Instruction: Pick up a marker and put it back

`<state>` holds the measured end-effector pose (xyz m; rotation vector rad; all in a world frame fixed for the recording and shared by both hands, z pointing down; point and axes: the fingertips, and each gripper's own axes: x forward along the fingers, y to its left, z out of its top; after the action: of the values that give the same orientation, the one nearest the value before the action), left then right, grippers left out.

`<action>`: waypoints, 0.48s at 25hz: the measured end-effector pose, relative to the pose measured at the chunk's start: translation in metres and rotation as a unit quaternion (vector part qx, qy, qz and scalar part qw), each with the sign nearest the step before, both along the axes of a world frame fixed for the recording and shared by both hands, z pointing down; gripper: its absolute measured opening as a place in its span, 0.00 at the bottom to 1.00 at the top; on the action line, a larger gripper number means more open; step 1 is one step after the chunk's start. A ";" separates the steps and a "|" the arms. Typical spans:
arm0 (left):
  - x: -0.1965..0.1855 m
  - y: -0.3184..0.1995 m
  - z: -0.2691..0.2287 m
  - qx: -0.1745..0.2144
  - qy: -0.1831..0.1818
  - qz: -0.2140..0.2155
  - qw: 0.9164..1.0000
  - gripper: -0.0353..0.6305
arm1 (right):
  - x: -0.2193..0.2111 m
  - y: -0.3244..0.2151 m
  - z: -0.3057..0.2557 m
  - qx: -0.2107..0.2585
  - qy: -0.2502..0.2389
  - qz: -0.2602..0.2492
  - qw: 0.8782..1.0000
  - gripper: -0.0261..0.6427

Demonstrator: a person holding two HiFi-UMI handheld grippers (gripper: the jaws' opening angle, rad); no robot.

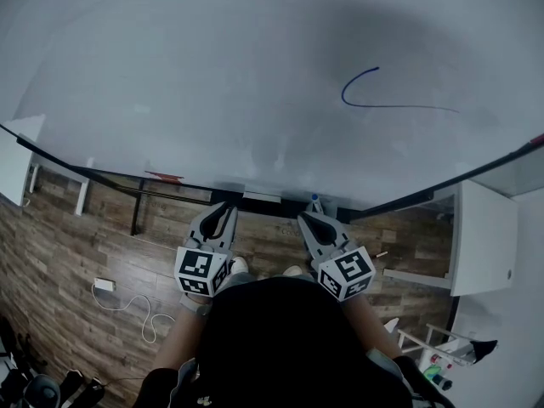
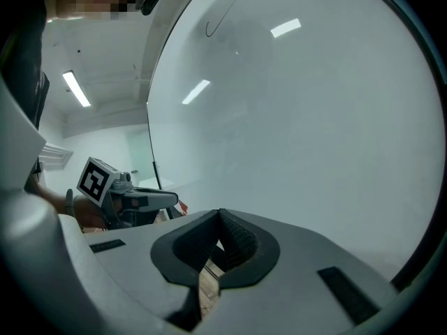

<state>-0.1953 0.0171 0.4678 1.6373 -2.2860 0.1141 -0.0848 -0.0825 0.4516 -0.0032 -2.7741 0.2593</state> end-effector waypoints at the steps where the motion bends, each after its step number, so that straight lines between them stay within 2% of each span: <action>1: -0.001 -0.001 -0.001 0.000 0.001 -0.002 1.000 0.15 | 0.000 0.000 0.000 0.001 0.000 0.001 1.000 0.08; 12: 0.001 0.003 0.000 -0.001 0.001 0.002 1.000 0.15 | 0.001 0.004 -0.002 0.005 0.002 0.000 1.000 0.08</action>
<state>-0.1945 0.0205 0.4680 1.6409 -2.2800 0.1161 -0.0834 -0.0788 0.4500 0.0008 -2.7709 0.2454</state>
